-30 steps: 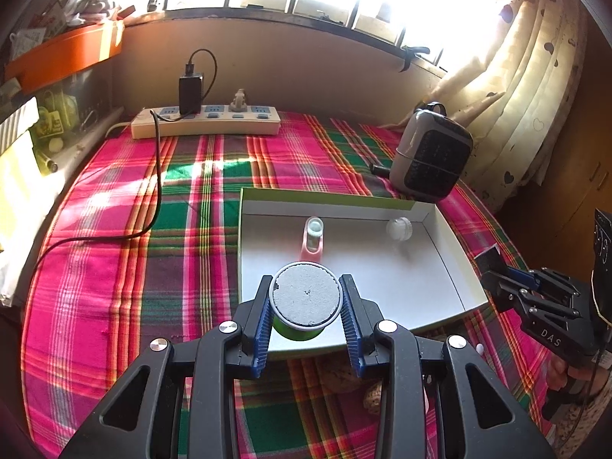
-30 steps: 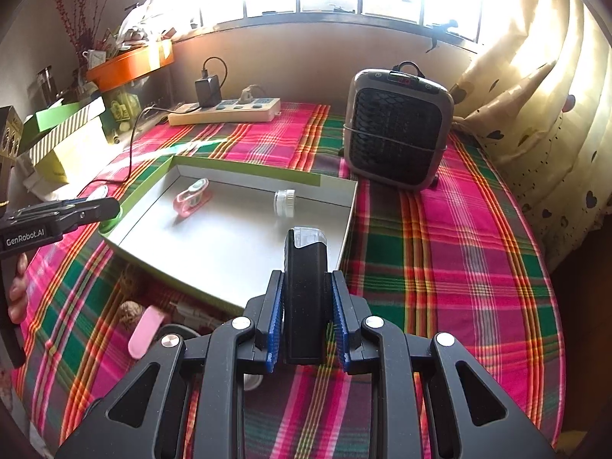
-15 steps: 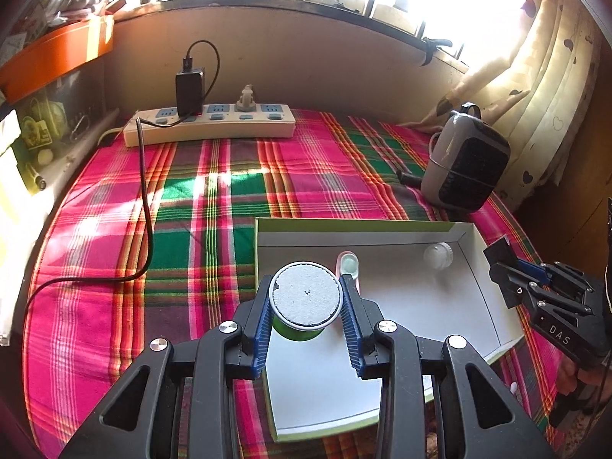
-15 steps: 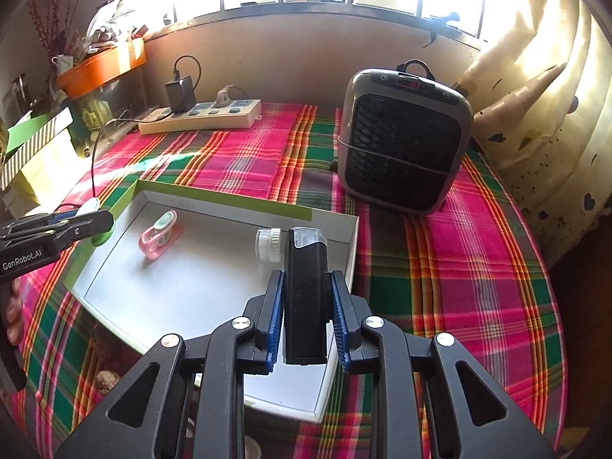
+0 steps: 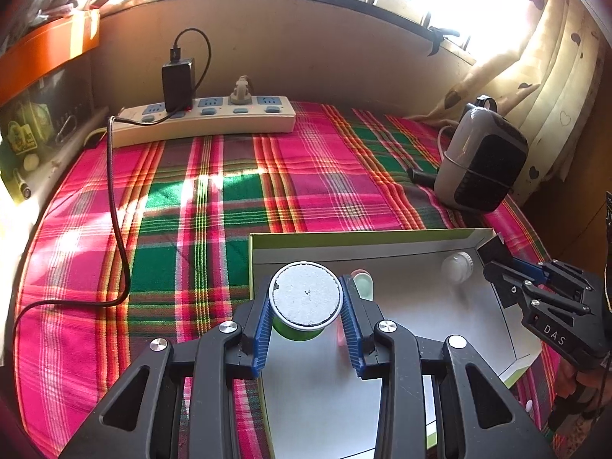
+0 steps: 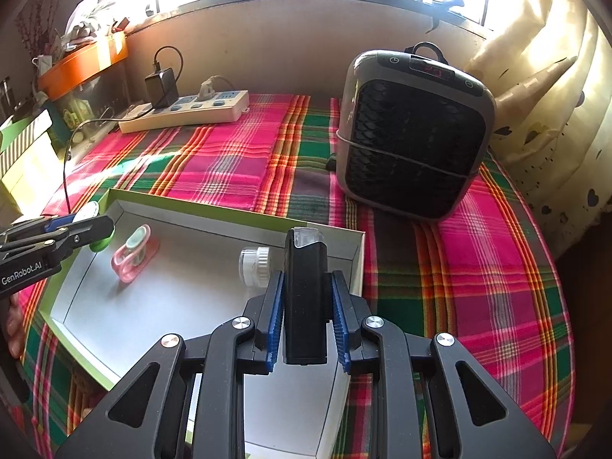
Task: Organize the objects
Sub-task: 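Carry the green cup in the left gripper into the box while the right carries the black device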
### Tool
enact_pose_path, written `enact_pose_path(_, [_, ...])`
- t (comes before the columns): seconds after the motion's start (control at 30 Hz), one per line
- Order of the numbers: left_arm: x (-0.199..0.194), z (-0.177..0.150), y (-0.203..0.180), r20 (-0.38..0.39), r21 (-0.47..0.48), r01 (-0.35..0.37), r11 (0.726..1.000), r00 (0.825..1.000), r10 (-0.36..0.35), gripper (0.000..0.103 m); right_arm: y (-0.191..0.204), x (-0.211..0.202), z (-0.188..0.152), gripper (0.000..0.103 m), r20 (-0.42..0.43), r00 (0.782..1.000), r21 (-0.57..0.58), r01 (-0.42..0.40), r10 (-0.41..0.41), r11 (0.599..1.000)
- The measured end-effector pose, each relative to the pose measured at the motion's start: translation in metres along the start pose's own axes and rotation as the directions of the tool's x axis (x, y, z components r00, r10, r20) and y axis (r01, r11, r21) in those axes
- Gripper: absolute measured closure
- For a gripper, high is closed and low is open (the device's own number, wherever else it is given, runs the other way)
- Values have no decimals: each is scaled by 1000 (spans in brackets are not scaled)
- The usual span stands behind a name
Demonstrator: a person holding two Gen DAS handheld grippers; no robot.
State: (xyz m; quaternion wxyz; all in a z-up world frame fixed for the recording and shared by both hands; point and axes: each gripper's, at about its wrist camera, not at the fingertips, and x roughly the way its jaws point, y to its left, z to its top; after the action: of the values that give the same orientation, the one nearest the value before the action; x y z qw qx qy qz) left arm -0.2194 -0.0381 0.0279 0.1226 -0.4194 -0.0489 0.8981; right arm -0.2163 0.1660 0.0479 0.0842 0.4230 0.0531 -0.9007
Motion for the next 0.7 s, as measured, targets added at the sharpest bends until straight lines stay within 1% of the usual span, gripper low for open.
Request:
enact_pose_path(0.13, [1,0,-5,-1,26,2,1000,1000,-2,72,1,5,-1,79,-10,1000,4,-5,5,1000])
enact_pose_path(0.37, [6,1,-8,-10,30,10,1000,1000,-10,72,4,10,-1,79,-17,1000,-3,-4,4,1000])
enact_pose_path(0.57, [12,1,-8,-26,28,-8,1000,1000,9,72,6,14,-1,79,-24,1000,-7,-8,8,1000])
enact_pose_path(0.7, [12,1,-10,-25,38,-6,999,1000,7,72,7,17,-1,79,-27,1000,-9,-3,3,1000])
